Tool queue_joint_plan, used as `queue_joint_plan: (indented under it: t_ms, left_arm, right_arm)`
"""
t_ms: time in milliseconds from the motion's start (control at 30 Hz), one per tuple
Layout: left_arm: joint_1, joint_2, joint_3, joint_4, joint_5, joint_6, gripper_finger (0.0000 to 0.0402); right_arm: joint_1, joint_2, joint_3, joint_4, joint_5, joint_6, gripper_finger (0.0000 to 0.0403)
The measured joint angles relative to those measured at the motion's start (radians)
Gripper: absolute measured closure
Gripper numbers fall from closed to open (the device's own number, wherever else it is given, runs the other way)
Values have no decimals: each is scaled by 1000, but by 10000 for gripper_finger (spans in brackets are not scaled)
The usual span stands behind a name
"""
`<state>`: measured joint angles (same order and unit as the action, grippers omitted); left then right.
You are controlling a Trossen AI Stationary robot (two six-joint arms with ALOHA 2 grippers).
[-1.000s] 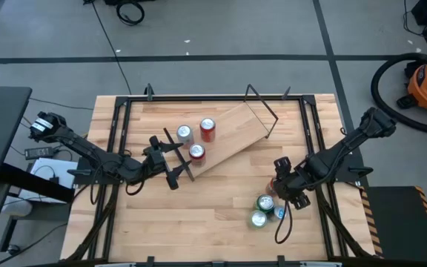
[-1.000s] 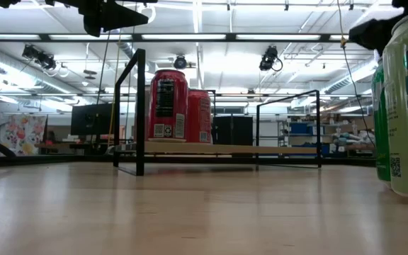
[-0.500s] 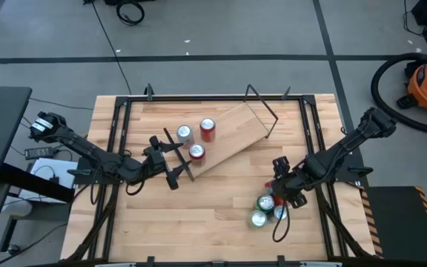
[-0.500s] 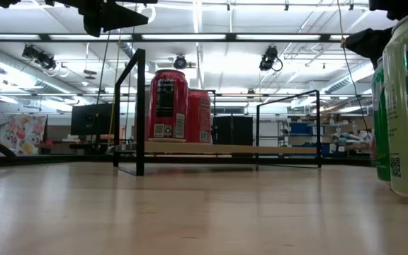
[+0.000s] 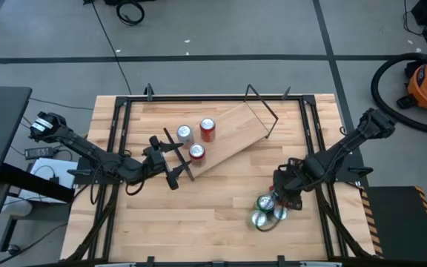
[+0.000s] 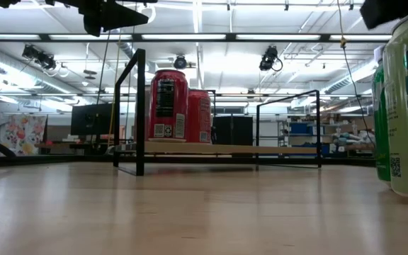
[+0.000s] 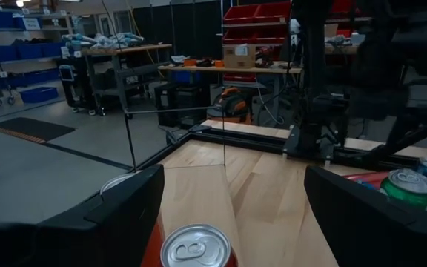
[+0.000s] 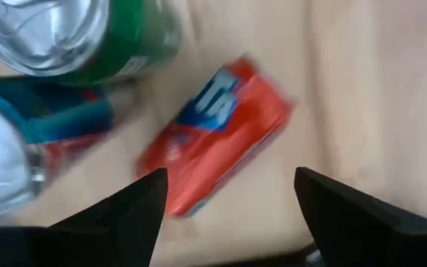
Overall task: Place canned beverage on shelf
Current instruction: Put the red soda can on the shelf
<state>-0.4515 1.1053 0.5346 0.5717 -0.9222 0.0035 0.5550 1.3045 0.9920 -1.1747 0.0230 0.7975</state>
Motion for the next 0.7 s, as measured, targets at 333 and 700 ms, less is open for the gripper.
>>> queue_joint_plan:
  t_ms: [333,700]
  left_arm:
    - [0,0,0,1,3,12,65]
    - [37,0,0,4,3,44,65]
  right_arm:
    - [-16,-2,-84,70,-89,188,88]
    - [-8,-18,-200,134,-98,220,66]
